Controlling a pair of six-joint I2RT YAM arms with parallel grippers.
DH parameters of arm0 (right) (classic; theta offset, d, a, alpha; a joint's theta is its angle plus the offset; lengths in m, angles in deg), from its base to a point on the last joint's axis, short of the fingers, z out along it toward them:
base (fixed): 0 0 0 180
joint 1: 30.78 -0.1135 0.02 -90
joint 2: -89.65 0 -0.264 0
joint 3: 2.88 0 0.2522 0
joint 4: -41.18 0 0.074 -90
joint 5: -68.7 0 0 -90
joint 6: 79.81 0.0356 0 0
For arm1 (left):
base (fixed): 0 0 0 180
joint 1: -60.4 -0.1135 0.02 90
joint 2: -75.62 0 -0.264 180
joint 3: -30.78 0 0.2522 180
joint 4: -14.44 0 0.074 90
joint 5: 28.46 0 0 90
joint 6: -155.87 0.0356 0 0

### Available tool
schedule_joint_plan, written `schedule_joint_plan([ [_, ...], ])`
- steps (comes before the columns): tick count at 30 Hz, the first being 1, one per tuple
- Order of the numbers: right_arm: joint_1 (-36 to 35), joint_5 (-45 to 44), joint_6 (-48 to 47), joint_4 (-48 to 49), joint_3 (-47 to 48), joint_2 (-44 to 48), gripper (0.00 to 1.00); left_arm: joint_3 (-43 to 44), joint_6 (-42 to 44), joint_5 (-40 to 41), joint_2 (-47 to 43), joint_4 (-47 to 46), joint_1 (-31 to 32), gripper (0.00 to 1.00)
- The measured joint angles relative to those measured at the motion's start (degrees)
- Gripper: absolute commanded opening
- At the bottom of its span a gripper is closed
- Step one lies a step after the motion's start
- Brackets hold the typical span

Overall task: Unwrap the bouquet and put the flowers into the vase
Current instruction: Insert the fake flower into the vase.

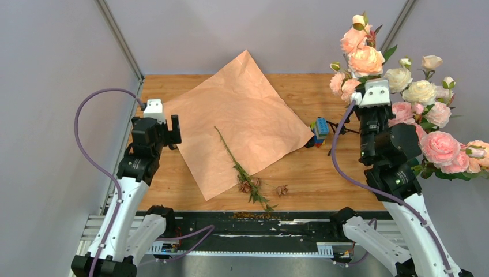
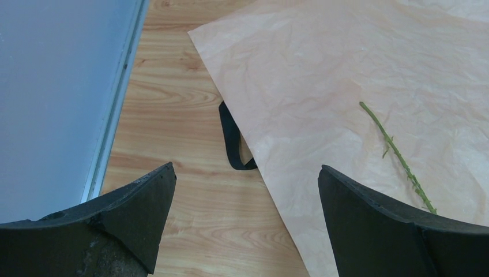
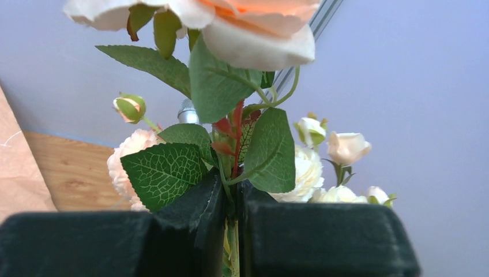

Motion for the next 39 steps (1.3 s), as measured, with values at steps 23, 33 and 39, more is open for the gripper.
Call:
schedule_joint_plan([
  [23,0.0,-1.55,-3.67,-5.38,6.23,3.32,0.0,-0.55,0.52,-0.5,-0.28,-0.81,0.09,1.0],
  [33,0.0,-4.13,-6.23,-4.96,3.48,4.72,0.0,-0.57,0.52,-1.31,-0.39,-0.83,0.09,1.0],
  [39,0.0,-6.1,-6.36,-3.37,0.57,6.34,0.0,-0.57,0.52,-1.51,-0.63,-0.83,0.17,1.0],
])
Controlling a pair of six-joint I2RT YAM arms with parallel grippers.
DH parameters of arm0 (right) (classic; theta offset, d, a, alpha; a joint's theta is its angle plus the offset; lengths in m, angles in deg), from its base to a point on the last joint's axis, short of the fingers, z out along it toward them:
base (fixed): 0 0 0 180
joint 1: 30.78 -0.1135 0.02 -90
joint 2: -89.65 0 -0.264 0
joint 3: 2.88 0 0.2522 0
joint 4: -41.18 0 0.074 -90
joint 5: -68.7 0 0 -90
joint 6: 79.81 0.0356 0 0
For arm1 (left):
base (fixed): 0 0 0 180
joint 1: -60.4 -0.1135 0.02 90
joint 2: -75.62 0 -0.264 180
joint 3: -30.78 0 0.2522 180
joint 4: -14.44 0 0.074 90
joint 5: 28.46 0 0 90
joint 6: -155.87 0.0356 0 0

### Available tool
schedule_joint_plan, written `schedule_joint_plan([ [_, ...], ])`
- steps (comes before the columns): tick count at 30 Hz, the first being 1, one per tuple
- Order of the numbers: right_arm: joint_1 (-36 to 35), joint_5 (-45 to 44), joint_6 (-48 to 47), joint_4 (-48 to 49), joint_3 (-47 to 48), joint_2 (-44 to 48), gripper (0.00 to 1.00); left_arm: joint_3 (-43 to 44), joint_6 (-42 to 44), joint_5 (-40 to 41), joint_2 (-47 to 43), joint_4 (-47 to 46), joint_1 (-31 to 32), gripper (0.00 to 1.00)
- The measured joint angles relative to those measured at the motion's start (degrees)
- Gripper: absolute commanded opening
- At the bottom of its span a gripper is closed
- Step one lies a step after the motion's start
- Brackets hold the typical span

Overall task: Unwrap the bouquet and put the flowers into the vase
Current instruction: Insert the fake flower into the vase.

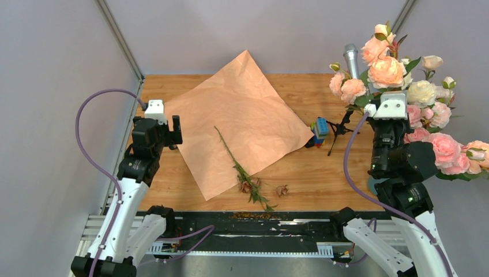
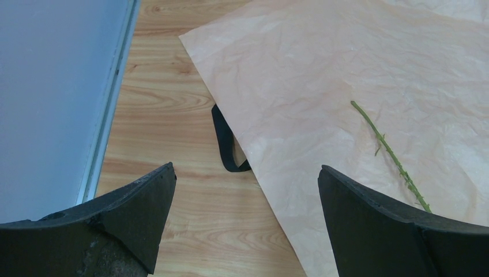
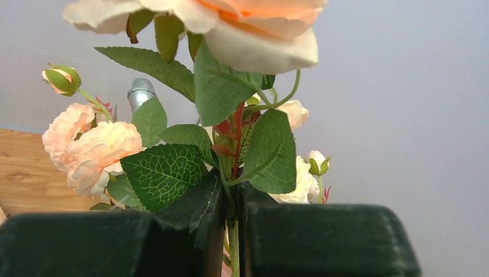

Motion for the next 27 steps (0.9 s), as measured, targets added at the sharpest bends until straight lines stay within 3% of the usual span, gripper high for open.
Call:
schedule_joint_plan([
  [15,-0.02,-7.23,-0.5,13.4,-11.06,3.8,0.0,-0.26,0.28,-0.02,-0.66,-0.13,0.44,1.0],
  [27,0.0,-7.56,2.08,15.3,-11.54,4.0,0.0,-0.42,0.37,-0.07,-0.66,-0.42,0.68,1.0],
])
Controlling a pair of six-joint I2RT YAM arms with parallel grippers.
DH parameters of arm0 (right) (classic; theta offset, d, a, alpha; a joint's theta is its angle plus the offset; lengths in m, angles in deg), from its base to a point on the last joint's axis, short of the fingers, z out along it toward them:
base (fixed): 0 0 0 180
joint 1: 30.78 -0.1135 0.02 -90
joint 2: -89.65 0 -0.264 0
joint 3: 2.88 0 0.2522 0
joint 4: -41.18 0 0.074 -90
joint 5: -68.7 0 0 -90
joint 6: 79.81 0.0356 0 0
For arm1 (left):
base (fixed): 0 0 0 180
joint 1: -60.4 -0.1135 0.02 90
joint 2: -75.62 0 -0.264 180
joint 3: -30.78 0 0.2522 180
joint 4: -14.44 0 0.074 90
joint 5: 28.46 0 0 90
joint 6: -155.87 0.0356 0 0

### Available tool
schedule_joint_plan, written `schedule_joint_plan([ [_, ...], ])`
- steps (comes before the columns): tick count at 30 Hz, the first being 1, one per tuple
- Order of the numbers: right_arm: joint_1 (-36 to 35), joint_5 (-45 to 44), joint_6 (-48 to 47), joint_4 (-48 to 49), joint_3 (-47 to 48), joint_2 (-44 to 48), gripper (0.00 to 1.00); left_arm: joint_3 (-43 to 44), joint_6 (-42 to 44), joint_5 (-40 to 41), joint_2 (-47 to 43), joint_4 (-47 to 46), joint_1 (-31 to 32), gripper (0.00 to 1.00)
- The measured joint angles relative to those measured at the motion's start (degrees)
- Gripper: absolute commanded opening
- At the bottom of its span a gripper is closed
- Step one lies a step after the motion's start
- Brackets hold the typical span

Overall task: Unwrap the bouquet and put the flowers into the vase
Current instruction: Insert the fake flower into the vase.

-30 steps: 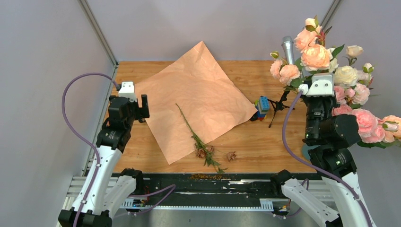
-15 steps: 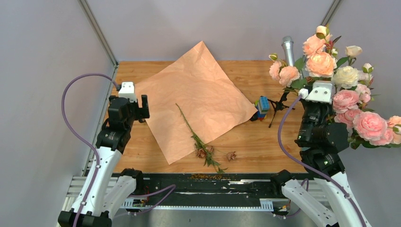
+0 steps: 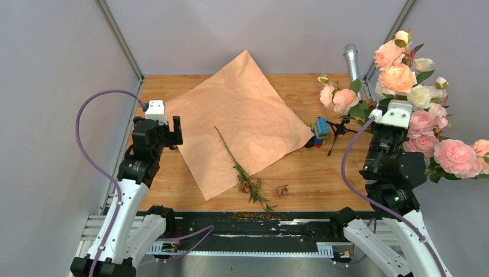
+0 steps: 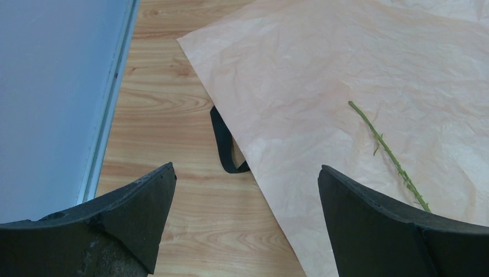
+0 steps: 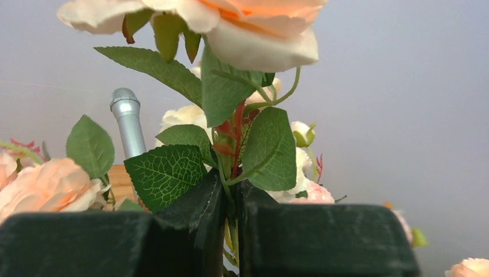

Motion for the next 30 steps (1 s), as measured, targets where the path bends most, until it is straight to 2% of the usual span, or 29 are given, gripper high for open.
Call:
schedule_joint_plan([
  [13,0.37,0.37,1.84,0.68,2.71,-2.21,0.0,-0.28,0.02,-0.39,-0.07,-0.02,0.0,1.0],
  [30,0.37,1.57,-3.41,9.2,4.76,-2.78,0.0,-0.35,0.02,-0.42,-0.04,-0.02,0.35,1.0],
])
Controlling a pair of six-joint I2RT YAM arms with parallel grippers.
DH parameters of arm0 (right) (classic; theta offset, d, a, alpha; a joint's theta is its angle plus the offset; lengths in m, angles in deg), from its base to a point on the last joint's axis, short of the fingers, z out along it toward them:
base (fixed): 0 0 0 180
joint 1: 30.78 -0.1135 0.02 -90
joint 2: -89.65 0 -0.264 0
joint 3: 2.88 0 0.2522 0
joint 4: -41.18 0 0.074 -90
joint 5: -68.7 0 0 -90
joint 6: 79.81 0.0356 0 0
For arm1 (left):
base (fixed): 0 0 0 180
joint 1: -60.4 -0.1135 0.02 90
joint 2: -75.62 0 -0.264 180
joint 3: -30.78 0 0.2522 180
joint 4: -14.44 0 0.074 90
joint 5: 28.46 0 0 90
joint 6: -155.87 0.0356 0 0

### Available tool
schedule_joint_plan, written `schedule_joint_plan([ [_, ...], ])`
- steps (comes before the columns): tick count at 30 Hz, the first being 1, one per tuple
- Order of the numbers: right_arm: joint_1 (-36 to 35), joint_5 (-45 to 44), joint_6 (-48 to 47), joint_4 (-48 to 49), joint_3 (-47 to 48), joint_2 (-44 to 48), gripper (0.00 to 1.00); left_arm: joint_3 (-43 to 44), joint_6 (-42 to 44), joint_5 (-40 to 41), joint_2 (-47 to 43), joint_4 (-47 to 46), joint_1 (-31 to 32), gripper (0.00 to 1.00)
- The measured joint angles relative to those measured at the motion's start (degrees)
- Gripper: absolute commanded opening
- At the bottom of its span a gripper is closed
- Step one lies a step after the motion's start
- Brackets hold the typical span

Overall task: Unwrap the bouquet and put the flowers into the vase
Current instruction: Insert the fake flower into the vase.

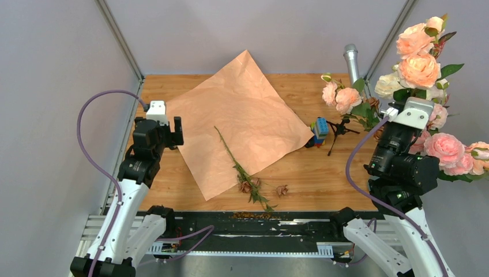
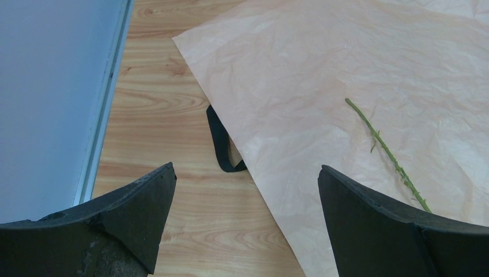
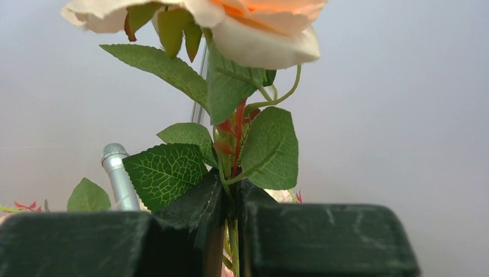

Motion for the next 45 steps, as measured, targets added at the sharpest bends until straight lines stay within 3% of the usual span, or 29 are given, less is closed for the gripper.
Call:
schedule_joint_plan([
  [10,0.0,0.46,-2.23,5.11,-3.17,1.57,0.0,0.0,0.0,-0.02,0.0,-0.02,0.15,1.0],
  [45,0.0,-1.46,-7.96,7.78,-2.99,3.17,0.0,-0.39,0.0,-0.39,-0.02,-0.02,0.42,1.0],
])
